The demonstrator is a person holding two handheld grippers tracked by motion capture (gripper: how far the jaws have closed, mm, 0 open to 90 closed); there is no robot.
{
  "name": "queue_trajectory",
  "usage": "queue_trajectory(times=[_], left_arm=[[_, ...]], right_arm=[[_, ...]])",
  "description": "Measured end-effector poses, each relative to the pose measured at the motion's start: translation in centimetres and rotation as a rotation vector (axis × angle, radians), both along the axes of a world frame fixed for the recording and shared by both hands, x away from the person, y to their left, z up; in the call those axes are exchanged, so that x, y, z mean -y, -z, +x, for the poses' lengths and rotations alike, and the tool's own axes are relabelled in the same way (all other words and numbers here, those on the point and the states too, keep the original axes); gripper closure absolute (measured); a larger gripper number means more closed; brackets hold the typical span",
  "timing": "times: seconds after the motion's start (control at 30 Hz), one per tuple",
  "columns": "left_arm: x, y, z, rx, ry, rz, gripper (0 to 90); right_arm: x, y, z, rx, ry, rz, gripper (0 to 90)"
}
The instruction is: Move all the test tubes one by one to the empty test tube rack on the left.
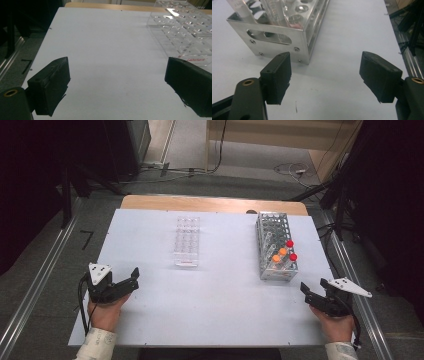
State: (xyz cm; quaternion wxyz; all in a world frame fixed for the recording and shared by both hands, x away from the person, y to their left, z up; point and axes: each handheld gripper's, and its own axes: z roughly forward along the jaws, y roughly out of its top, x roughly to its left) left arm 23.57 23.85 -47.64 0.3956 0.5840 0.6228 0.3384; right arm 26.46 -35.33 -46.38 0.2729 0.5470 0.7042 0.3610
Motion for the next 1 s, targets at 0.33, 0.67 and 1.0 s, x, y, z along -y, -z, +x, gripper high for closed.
queue_trajectory(times=[0.33, 0.67, 1.0], left_arm=[[0.2, 0.0, 0.1, 0.006, 0.004, 0.012, 6.3], [0.2, -0.1, 0.1, 0.01, 0.004, 0.015, 6.3], [0.4, -0.1, 0.1, 0.012, 0.004, 0.026, 6.3]], right_arm=[[0.0, -0.4, -0.4, 0.01, -0.013, 0.036, 25.0], [-0.7, -0.8, -0.5, 0.022, -0.04, 0.032, 26.6], [-2.0, -1.2, -0.1, 0.04, -0.077, 0.034, 29.2]])
